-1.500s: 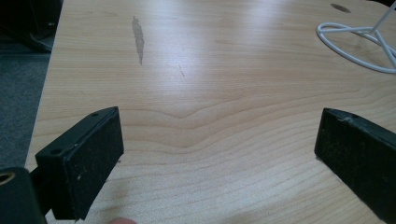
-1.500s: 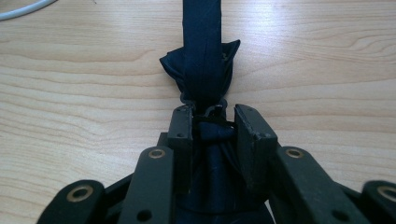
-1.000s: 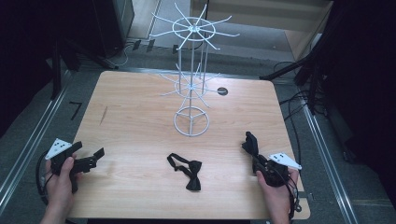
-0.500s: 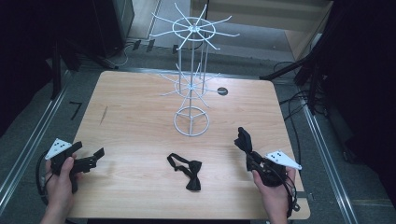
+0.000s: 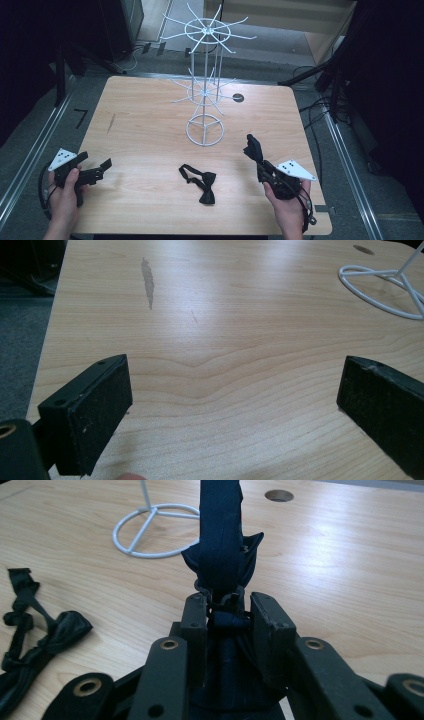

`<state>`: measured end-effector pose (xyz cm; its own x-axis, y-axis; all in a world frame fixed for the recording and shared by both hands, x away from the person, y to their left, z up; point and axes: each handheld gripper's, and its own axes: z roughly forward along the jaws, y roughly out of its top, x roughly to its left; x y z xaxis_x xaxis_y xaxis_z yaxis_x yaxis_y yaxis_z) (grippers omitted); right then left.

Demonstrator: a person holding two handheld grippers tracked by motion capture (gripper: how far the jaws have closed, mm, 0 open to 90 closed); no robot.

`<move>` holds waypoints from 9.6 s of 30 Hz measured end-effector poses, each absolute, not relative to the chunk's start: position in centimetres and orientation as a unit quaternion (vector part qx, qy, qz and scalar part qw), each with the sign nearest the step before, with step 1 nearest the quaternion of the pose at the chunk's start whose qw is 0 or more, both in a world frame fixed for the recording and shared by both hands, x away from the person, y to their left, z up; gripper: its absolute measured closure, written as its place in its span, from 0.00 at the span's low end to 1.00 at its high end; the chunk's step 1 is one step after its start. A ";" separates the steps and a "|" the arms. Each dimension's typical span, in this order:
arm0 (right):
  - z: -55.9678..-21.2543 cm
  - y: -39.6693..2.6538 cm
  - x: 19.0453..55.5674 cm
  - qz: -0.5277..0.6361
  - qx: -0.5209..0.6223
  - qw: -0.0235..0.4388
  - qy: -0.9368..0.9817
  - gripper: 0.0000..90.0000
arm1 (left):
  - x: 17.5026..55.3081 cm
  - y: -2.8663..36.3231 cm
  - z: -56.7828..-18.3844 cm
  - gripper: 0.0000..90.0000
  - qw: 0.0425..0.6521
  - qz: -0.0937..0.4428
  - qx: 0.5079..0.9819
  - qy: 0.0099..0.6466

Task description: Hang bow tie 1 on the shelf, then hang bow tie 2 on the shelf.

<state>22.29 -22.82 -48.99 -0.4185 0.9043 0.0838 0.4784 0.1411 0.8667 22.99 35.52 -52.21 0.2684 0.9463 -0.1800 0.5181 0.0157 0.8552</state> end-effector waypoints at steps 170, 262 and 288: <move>-40.3 -14.2 24.9 0.478 0.445 0.296 0.697 0.78 | 23.0 35.6 -52.2 0.02 0.449 0.239 0.657 0.557; -49.2 -10.1 24.3 0.490 0.375 0.145 0.773 0.66 | 23.1 35.5 -52.2 0.02 0.447 0.236 0.659 0.556; -51.7 -8.1 24.5 0.455 0.362 0.121 0.804 0.66 | 23.1 35.5 -52.2 0.02 0.448 0.236 0.658 0.557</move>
<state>24.49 -8.07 -51.71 -0.7083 0.6929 0.1346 0.4725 0.3237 0.8197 23.09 35.53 -52.23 0.2685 0.9447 -0.1882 0.5220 0.0215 0.8527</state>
